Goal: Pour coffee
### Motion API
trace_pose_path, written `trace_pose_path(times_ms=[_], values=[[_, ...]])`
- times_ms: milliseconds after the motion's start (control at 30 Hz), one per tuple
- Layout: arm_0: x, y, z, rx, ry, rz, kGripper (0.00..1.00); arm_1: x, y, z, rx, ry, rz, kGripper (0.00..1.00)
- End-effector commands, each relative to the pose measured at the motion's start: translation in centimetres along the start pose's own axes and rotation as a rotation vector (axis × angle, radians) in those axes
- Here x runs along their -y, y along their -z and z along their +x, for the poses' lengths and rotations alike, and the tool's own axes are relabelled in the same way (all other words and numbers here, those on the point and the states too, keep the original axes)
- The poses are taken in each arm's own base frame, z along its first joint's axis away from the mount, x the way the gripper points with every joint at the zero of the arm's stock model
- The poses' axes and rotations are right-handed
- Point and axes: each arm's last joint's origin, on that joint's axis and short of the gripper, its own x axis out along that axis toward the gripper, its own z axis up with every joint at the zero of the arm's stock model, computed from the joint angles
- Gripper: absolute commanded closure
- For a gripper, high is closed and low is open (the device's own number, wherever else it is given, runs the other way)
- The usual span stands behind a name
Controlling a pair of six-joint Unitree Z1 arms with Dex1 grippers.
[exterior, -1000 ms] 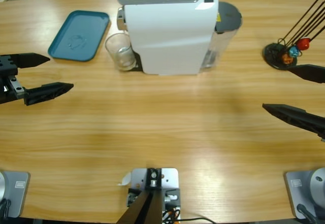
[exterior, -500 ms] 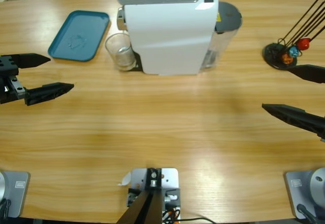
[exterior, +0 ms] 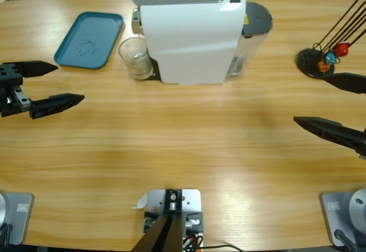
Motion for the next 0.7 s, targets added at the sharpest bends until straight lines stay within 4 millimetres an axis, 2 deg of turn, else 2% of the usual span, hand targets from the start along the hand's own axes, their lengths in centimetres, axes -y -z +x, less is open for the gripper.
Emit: trace_pose_path(times_ms=[33, 433, 700], values=[[0.0, 0.9, 0.5, -0.034, -0.014, 0.008, 0.000, 0.0, 1.1, 1.0, -0.059, -0.008, 0.000, 0.000], [0.0, 0.5, -0.1, -0.004, -0.016, 0.006, 0.000, 0.4, 1.1, 0.4, -0.034, 0.072, 0.020, 0.000], [-0.3, -1.7, 1.7, 0.032, -0.045, 0.010, 0.000, 0.4, 1.3, 0.7, -0.046, 0.082, 0.017, 0.000]])
